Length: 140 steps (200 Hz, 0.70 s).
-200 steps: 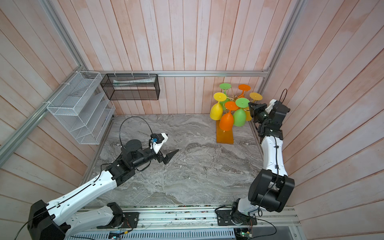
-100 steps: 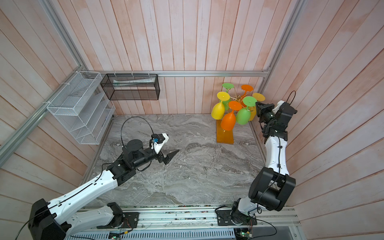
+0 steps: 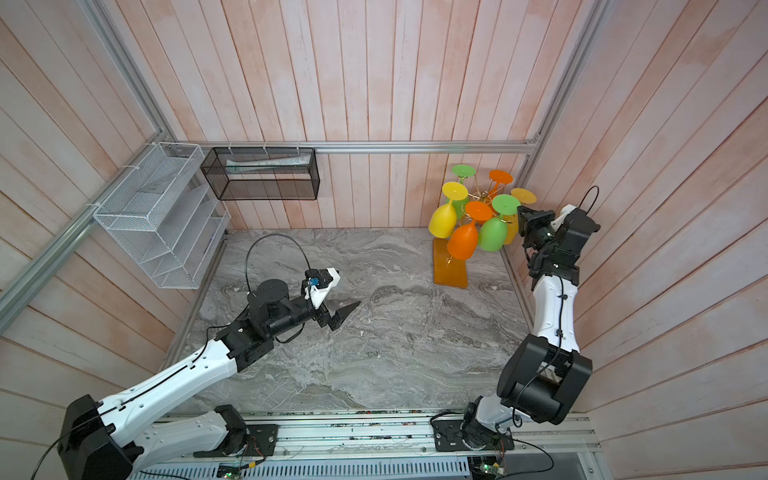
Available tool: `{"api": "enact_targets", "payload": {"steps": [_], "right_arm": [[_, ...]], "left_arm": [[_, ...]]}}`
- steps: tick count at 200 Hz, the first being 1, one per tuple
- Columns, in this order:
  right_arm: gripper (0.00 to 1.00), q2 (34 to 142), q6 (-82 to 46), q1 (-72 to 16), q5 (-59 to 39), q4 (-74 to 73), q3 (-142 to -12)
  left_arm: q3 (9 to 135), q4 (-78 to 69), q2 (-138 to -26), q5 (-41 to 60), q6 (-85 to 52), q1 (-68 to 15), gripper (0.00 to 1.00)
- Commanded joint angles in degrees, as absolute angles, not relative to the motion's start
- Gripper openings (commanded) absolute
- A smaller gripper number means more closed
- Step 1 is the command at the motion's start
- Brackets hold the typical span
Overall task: Take the wine glass off the wine glass rack
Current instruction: 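Close the right gripper on the green glass's foot and hold it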
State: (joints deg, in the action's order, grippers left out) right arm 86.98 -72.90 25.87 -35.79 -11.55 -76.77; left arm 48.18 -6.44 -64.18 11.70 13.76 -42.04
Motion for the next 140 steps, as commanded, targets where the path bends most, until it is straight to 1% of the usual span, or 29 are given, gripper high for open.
{"api": "enact_targets", "payload": {"steps": [1, 79, 140], "right_arm": [[0.00, 88.2, -72.1, 25.0, -34.2, -12.8, -80.3], [0.00, 92.2, -70.1, 20.6, -30.2, -10.6, -85.7], [0.00, 91.2, -68.9, 21.1, -28.6, -9.8, -84.5]], "left_arm": [[47.5, -6.9, -64.4, 11.9, 13.9, -42.4, 1.00], [47.5, -6.5, -64.3, 11.4, 14.4, -42.5, 1.00], [47.5, -6.5, -64.8, 11.2, 14.5, -42.6, 1.00]]}}
